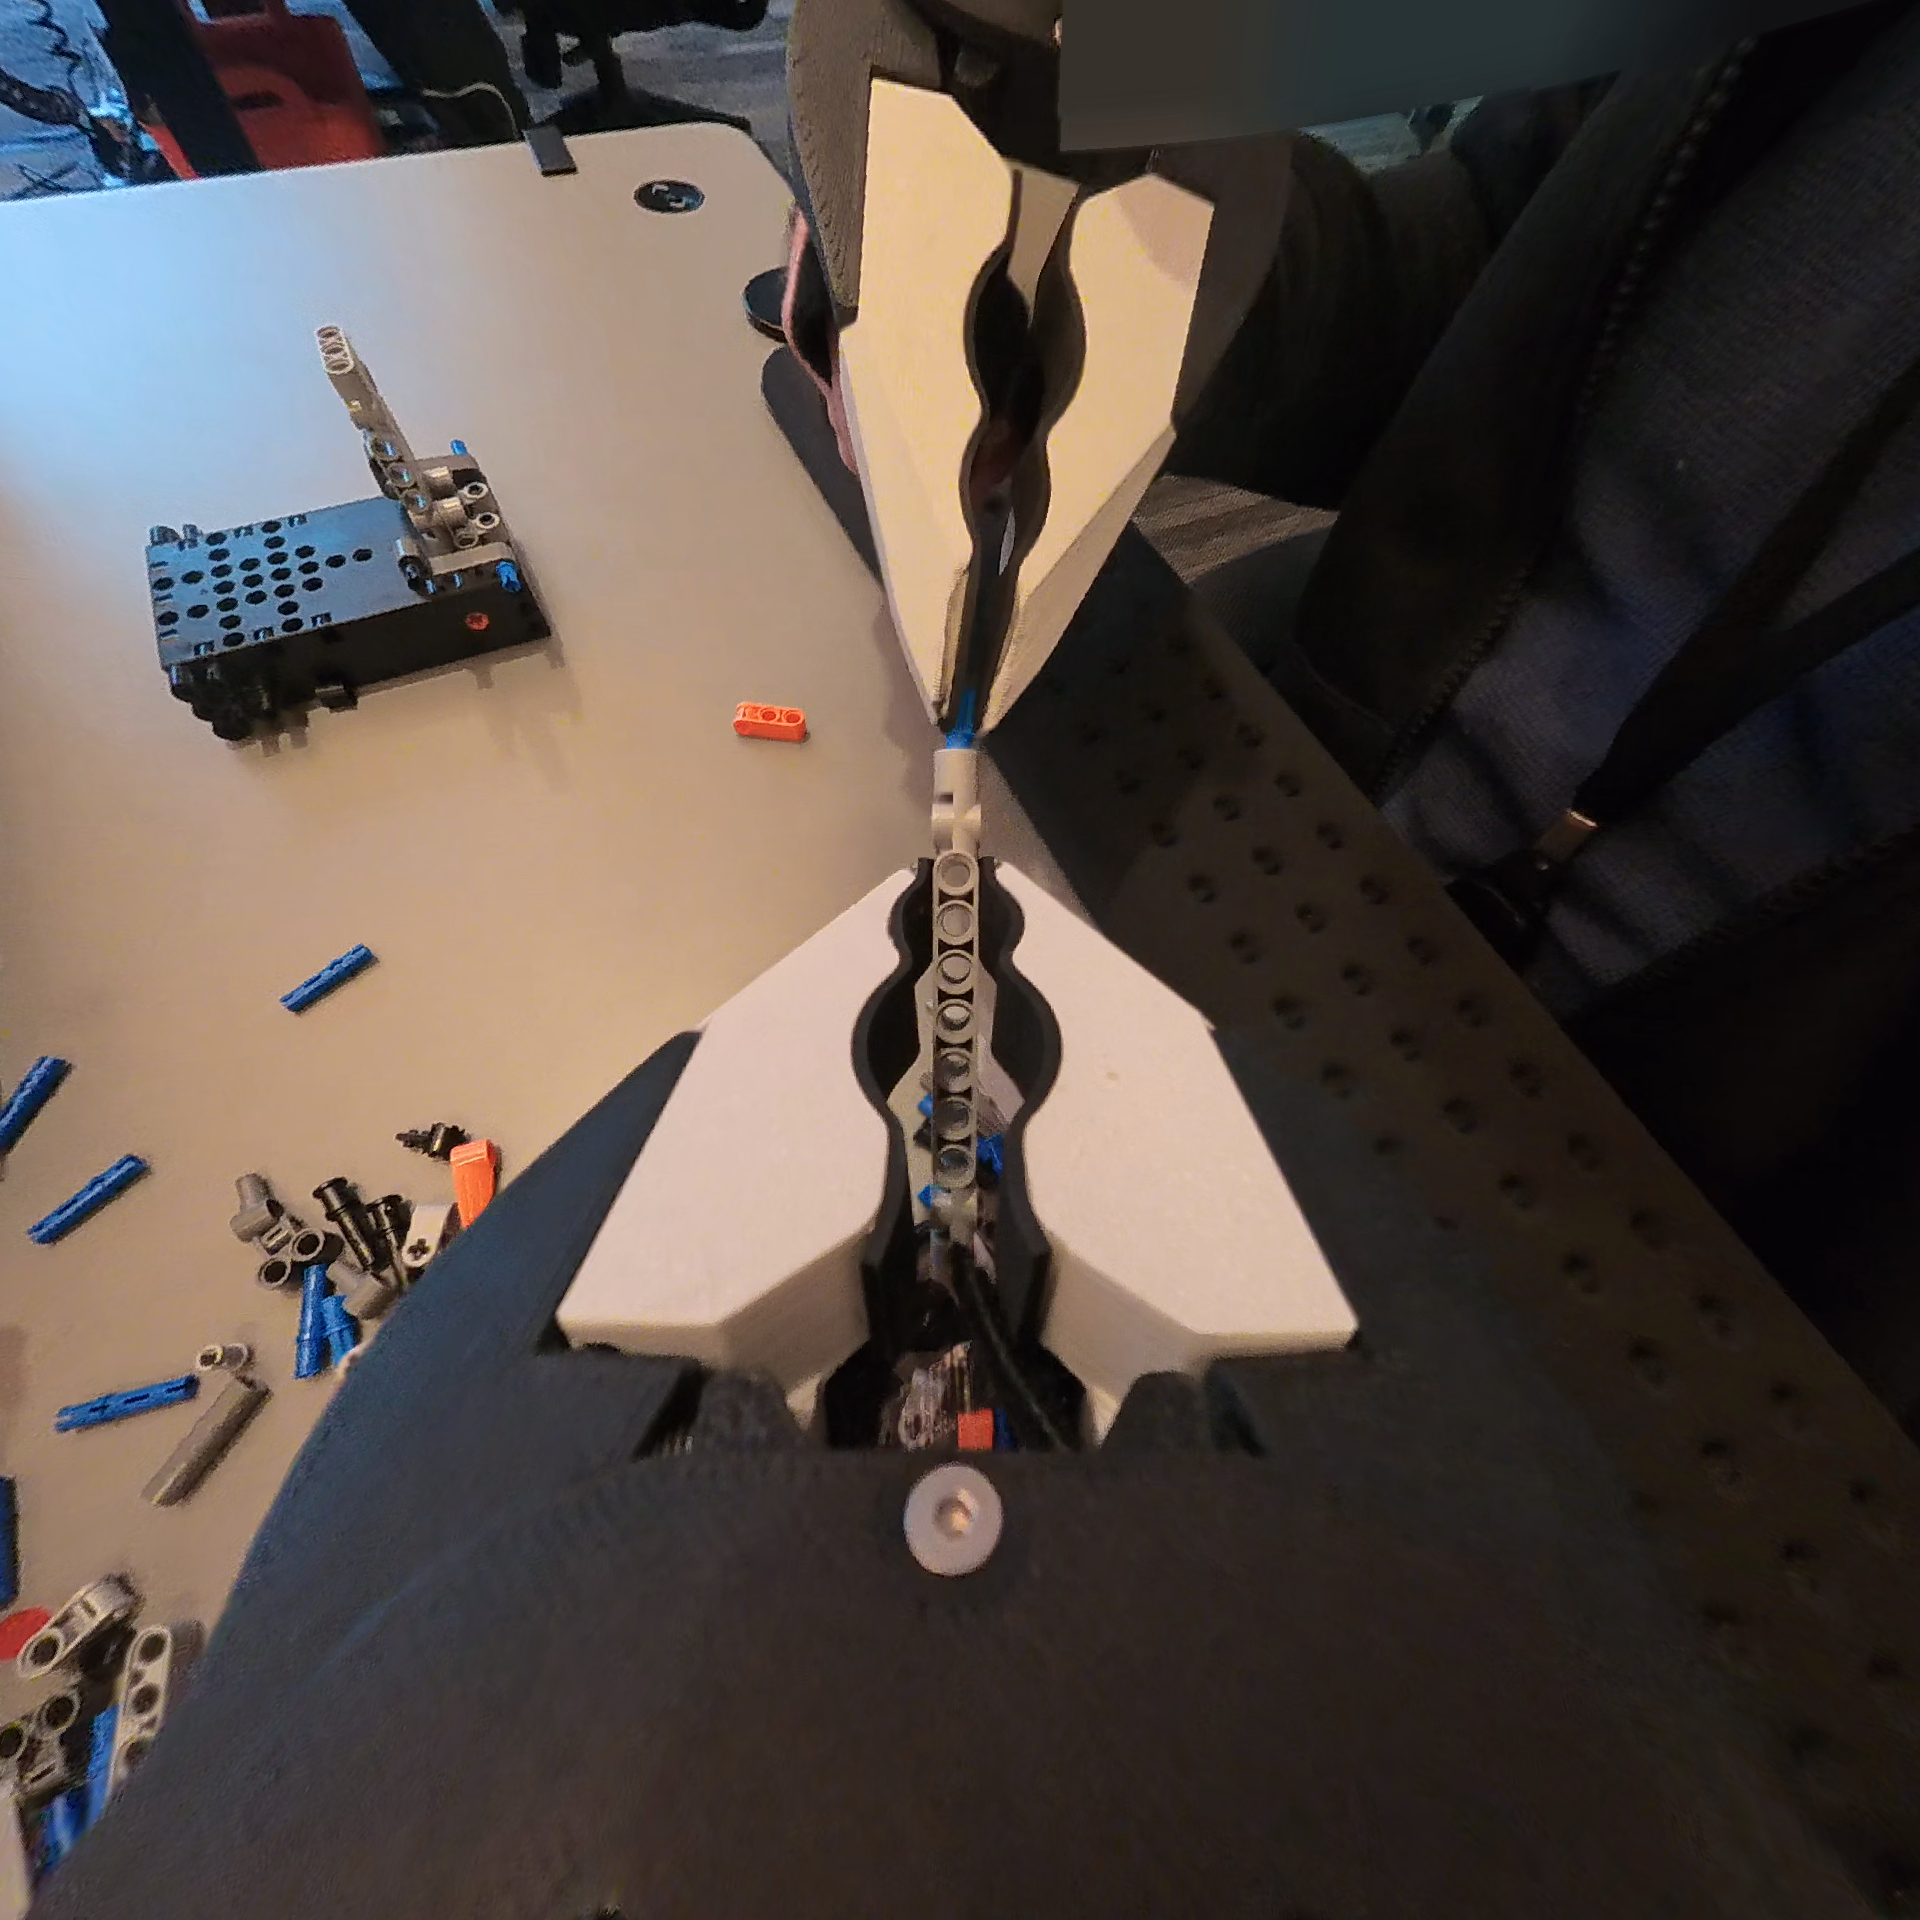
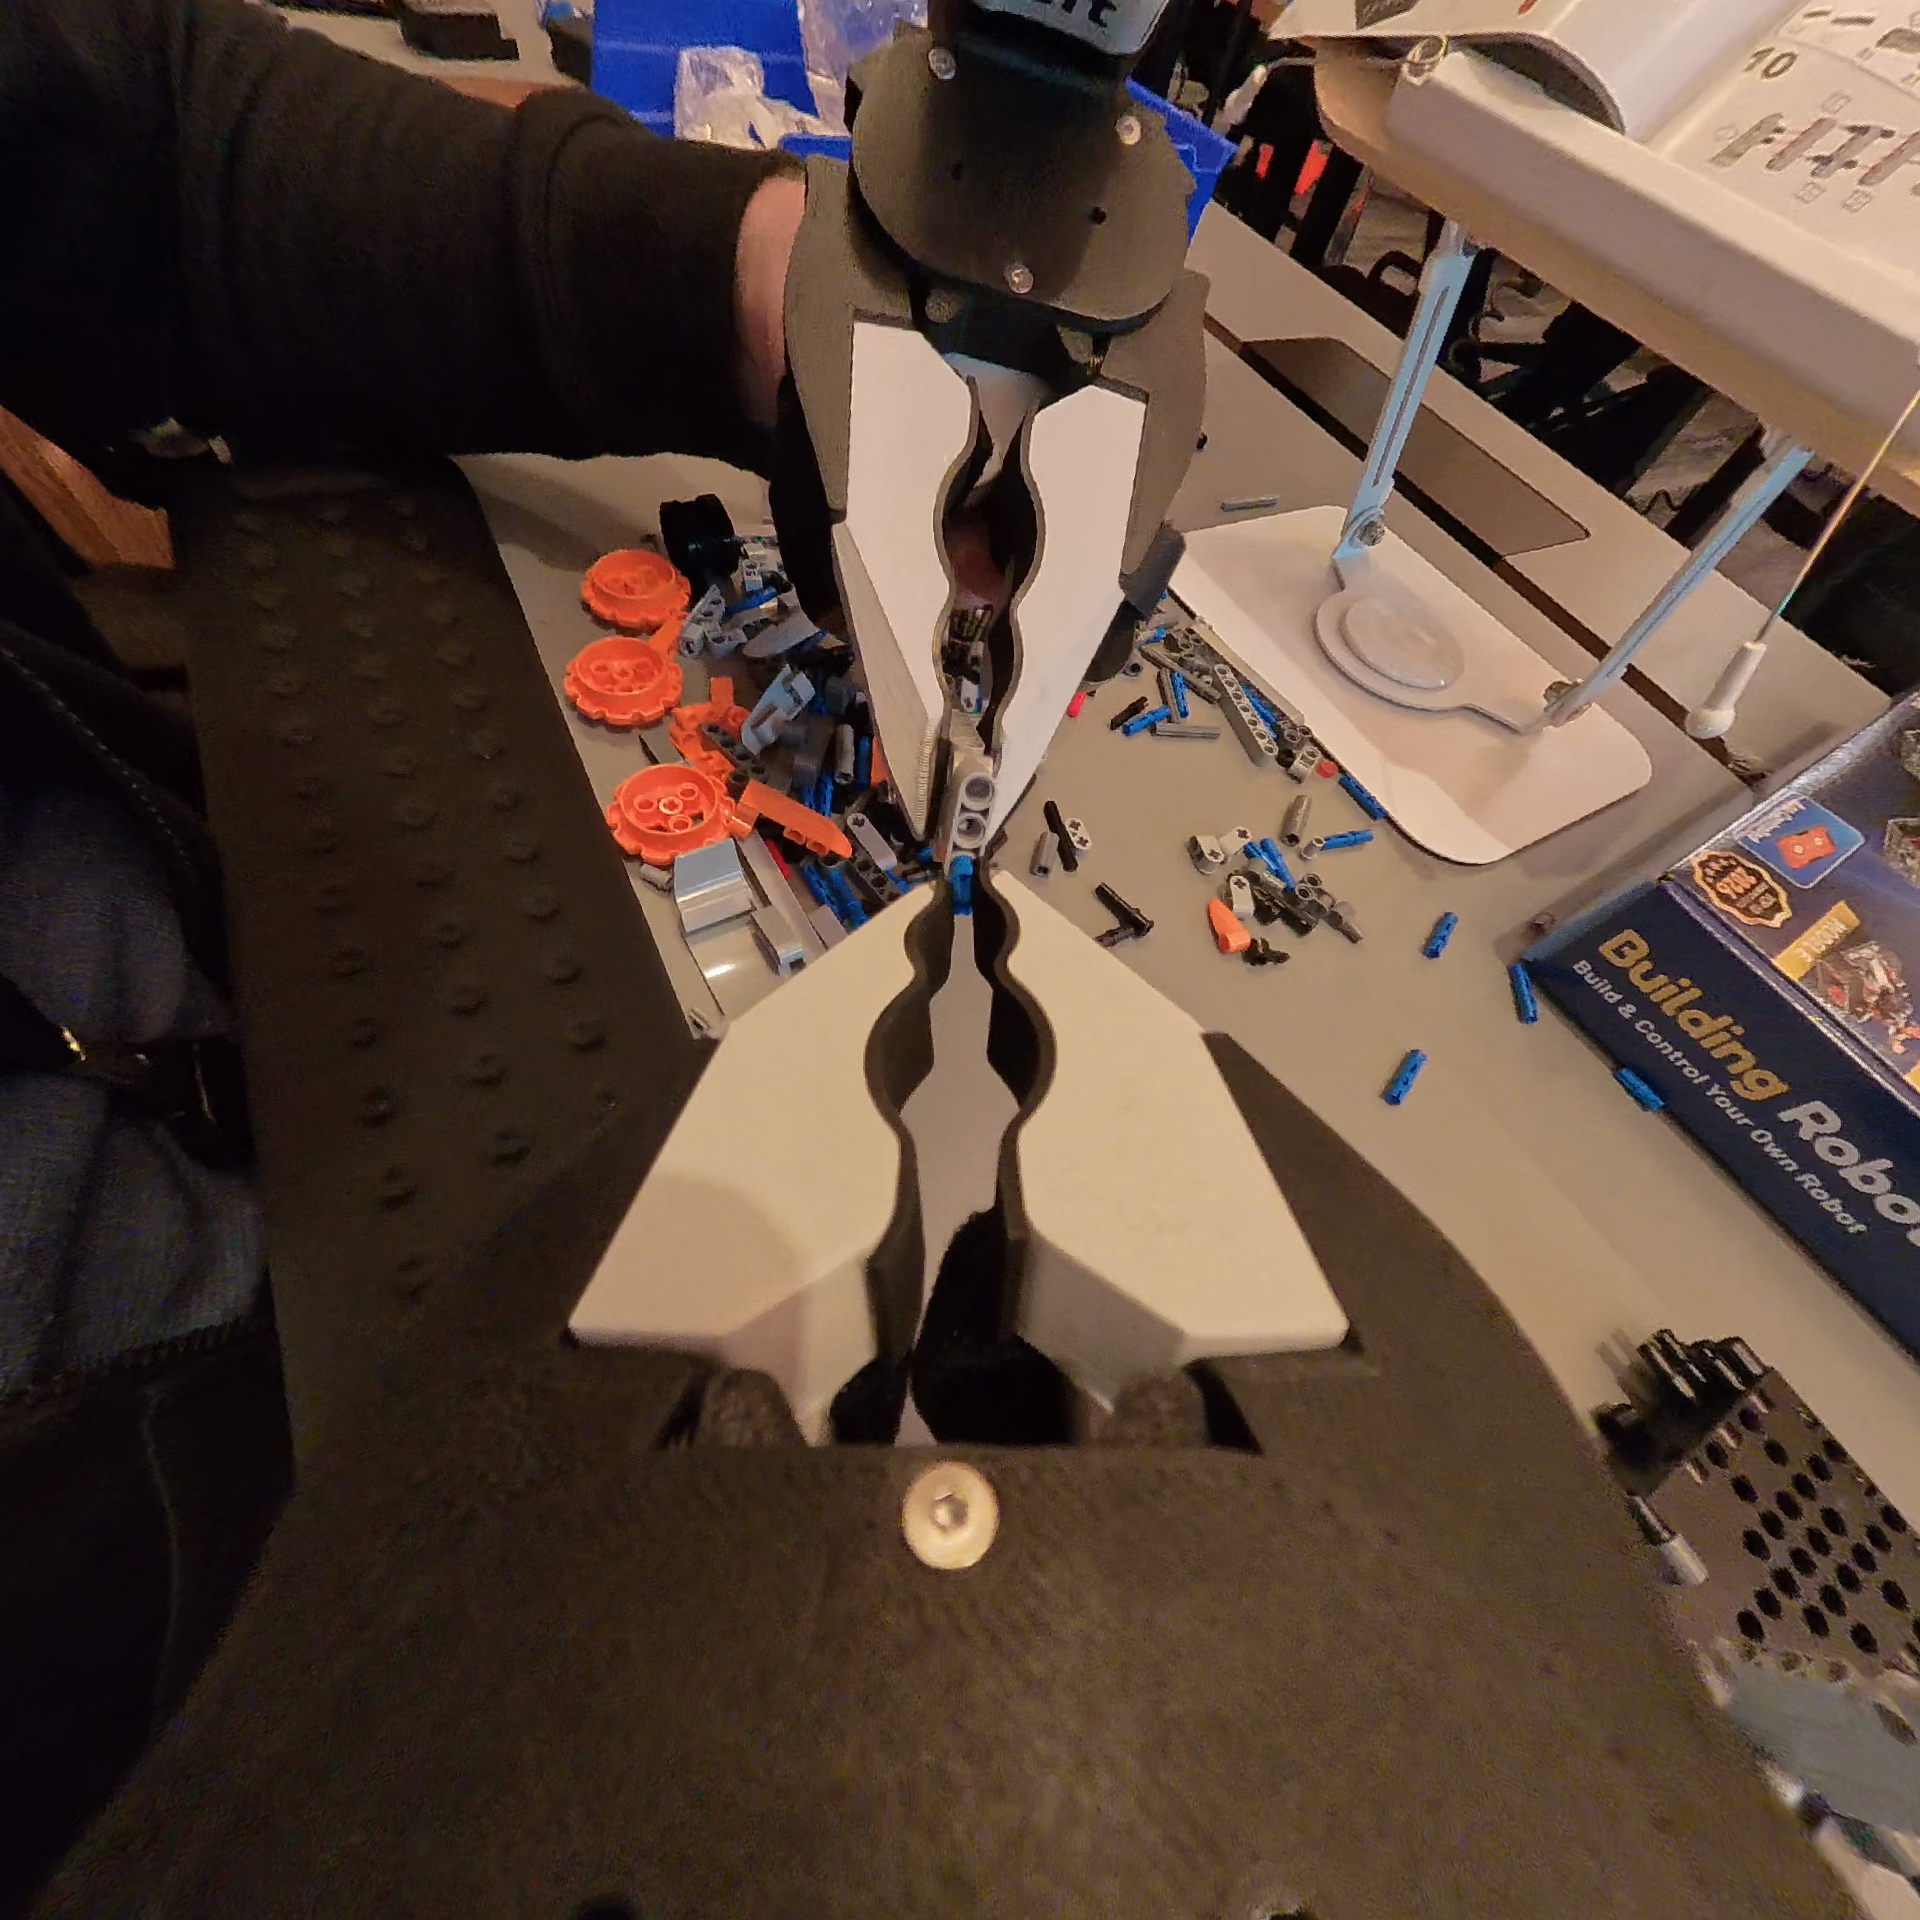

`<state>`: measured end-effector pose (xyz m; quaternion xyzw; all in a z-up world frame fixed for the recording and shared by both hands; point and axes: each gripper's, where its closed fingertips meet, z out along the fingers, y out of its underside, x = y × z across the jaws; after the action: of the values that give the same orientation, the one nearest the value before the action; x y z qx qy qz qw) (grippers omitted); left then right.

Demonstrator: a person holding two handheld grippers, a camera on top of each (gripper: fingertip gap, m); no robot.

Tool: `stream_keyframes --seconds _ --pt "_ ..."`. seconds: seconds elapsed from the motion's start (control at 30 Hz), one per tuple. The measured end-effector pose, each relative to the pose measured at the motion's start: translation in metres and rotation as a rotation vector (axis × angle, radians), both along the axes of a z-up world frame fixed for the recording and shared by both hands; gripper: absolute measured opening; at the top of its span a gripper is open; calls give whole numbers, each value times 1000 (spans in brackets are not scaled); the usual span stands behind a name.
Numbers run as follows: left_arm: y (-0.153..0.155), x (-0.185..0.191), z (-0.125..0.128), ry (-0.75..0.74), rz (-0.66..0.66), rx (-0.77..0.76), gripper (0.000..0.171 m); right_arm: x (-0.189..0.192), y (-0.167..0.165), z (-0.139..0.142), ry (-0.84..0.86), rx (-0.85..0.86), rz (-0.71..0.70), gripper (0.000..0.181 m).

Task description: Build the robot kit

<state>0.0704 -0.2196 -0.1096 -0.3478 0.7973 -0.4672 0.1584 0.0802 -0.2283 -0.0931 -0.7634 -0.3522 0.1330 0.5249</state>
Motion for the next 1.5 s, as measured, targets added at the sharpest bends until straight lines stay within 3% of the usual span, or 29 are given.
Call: stream_keyframes --seconds 0.2,0.73,1.5 --pt "0 2 -7 14 18 81 6 -1 0 -7 -41 -27 16 2" --pt "-7 8 20 -120 12 -8 5 3 -6 25 323 18 123 1" --pt "-13 12 34 -205 1 -4 5 5 -13 41 482 69 188 0"
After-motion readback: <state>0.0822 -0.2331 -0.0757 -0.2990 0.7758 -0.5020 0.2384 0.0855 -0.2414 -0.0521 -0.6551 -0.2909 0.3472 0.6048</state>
